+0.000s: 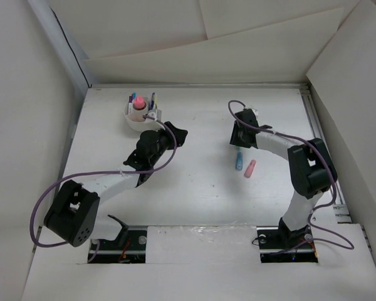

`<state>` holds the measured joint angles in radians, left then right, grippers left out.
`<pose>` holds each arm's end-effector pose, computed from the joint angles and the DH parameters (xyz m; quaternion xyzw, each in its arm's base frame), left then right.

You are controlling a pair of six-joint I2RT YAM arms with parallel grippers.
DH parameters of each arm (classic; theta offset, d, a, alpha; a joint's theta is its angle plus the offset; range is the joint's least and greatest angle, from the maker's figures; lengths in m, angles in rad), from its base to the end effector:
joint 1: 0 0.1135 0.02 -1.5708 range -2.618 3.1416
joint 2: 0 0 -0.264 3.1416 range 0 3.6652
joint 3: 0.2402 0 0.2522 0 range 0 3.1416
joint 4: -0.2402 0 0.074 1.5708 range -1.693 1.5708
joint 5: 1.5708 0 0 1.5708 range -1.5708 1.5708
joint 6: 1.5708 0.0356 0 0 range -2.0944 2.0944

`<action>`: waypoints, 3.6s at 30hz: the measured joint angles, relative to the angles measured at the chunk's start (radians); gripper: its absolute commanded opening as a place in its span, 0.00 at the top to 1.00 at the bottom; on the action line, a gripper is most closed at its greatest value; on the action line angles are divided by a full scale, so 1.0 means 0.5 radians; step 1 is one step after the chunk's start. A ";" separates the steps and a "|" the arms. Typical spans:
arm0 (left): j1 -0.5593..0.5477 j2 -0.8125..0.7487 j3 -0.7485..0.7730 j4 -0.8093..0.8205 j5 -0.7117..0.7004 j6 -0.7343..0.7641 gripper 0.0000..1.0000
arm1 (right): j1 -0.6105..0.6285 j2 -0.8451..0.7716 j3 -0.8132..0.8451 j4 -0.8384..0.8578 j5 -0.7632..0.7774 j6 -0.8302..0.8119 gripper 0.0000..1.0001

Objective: Sort the stationery into containers
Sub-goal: Pick up the stationery from the center of the board, then place the stationery in the storage box.

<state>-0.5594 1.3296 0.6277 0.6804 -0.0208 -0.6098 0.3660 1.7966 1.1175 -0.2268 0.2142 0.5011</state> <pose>0.2481 -0.1545 0.2552 -0.0253 0.7142 -0.3798 0.5874 0.3524 0.1270 0.1780 0.0983 0.9353 0.0446 0.3369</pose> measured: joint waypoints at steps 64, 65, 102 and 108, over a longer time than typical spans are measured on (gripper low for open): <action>0.093 0.425 0.021 0.188 0.605 -0.242 0.64 | 0.751 -0.181 0.327 -0.275 -0.416 -0.392 0.94; 0.093 0.429 0.021 0.188 0.603 -0.242 0.66 | 0.761 -0.181 0.327 -0.272 -0.427 -0.392 0.94; 0.516 0.251 0.423 -0.401 -0.248 -0.256 1.00 | 0.760 -1.099 -0.484 0.225 -0.296 -0.262 1.00; 0.775 0.144 0.467 -0.572 -0.613 -0.247 0.99 | 0.759 -1.189 -0.684 0.301 -0.164 -0.201 1.00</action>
<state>-0.1719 1.4017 0.8612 0.3943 -0.3271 -0.7334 0.7456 1.2018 0.7757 -0.0765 0.1322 0.4007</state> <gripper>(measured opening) 0.139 0.009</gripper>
